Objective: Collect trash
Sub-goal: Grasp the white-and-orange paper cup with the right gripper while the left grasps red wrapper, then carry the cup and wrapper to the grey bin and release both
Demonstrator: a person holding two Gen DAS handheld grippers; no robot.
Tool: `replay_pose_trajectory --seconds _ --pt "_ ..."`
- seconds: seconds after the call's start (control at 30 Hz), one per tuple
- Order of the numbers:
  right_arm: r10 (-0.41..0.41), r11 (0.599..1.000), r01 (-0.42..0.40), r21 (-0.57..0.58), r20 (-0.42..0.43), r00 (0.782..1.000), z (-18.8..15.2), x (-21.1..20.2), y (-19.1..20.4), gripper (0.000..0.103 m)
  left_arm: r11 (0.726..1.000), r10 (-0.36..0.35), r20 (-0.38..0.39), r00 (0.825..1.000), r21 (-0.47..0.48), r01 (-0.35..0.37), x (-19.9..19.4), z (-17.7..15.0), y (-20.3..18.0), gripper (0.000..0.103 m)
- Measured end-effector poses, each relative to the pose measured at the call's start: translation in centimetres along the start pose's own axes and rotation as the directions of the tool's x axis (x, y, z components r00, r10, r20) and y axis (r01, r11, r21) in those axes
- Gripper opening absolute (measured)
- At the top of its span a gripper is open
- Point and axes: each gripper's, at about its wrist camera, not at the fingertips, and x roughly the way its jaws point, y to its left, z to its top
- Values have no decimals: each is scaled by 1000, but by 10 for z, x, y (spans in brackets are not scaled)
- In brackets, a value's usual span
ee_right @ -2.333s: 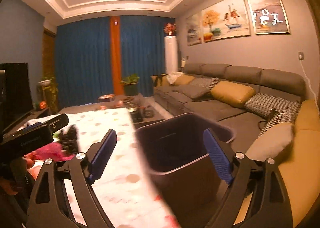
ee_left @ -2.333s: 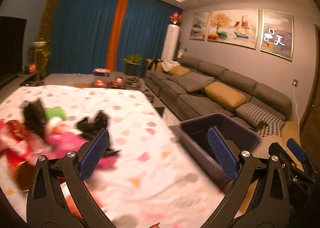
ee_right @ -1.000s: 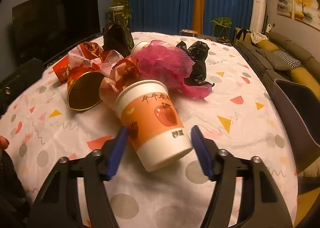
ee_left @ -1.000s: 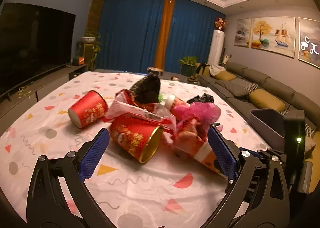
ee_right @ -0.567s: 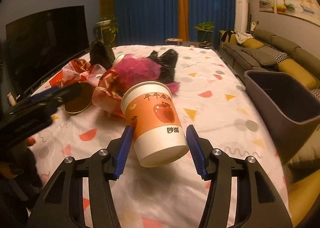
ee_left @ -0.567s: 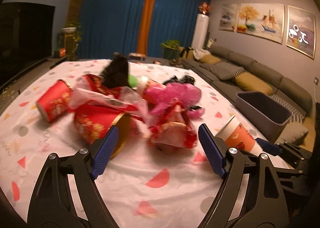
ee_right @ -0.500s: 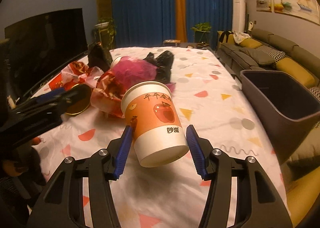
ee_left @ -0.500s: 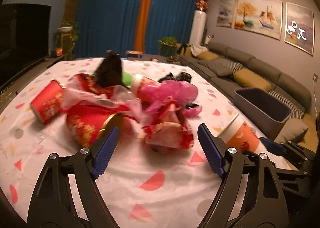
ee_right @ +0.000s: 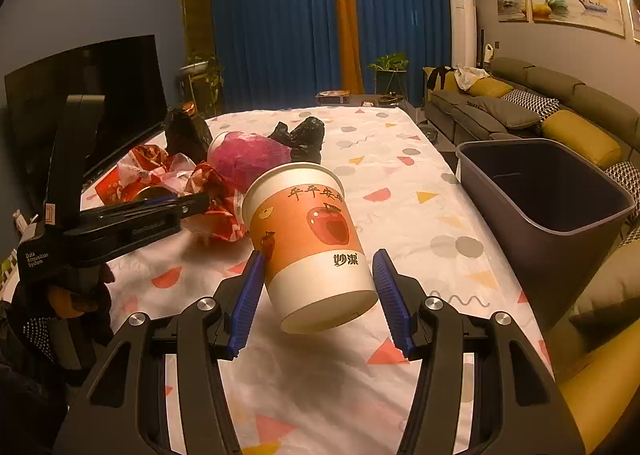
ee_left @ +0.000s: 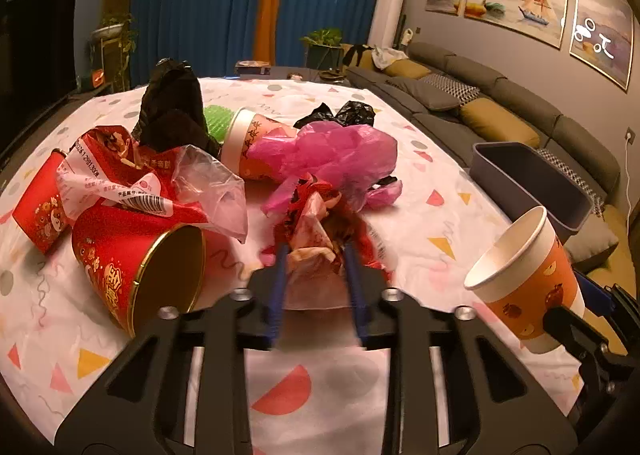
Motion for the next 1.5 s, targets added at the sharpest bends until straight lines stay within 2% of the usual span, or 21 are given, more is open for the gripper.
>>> replay_pose_trajectory --seconds 0.17,0.3,0.53,0.7,1.13,1.5 --pt "1 1000 -2 5 13 1000 1 -5 1 55 1000 1 21 1000 -12 -1 -8 -5 3 16" --pt "-3 1000 3 9 28 1000 2 -12 0 55 1000 -5 76 997 -20 7 -35 -9 3 14" --pt "-11 1000 10 20 65 998 6 -25 -2 55 1000 2 196 981 -28 3 -94 -13 12 14" --pt "-11 1000 9 24 85 996 9 -33 -1 55 999 14 253 967 -32 -7 -119 -8 14 14" --pt "-47 998 40 49 148 988 16 -56 -17 55 999 -31 269 963 19 27 -120 1 -13 14" --pt "-123 989 103 105 205 971 28 -70 -49 55 994 -100 279 955 80 81 -105 16 -51 14"
